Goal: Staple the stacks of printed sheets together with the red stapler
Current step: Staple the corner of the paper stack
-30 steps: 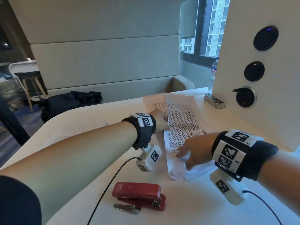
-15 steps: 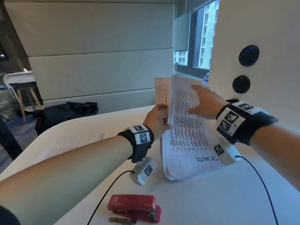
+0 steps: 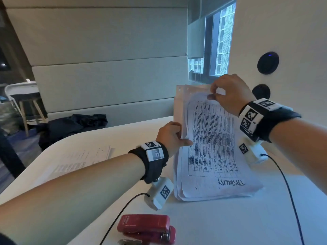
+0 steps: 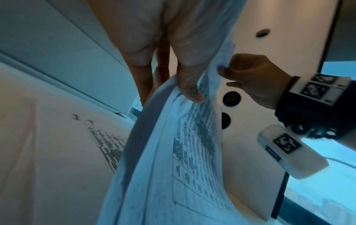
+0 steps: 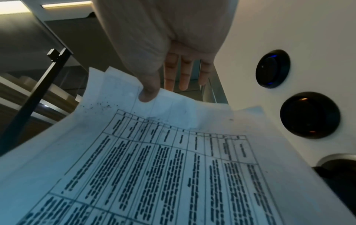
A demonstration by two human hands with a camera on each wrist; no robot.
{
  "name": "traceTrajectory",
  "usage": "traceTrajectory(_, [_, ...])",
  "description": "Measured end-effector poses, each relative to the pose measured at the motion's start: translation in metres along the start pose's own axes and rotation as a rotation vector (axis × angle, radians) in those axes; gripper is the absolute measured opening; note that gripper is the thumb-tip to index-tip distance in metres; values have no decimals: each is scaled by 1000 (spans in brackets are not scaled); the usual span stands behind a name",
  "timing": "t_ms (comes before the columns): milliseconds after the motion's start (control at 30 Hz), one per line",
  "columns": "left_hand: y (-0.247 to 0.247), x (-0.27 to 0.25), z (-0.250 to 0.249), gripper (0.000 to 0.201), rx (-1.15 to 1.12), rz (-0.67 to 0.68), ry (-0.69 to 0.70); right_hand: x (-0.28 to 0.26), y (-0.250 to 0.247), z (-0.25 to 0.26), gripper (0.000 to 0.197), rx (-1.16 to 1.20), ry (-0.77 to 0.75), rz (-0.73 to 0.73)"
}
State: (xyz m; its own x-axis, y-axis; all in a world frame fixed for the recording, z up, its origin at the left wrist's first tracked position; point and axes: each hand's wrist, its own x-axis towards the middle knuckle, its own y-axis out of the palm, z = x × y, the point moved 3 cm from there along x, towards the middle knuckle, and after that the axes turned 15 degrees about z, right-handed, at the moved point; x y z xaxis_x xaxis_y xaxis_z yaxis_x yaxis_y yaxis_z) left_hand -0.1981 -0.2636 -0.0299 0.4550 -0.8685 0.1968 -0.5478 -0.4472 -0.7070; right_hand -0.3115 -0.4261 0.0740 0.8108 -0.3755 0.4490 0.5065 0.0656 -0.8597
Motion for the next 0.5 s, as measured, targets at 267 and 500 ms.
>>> traceTrajectory(267, [-11,0,20,32,-238,46,-287,-4,-19,4,12,-69,-46,-150])
traceTrajectory(500, [-32,-7,25,20,-158,-8,-312,-10,-48,19,23,-26,-81,-492])
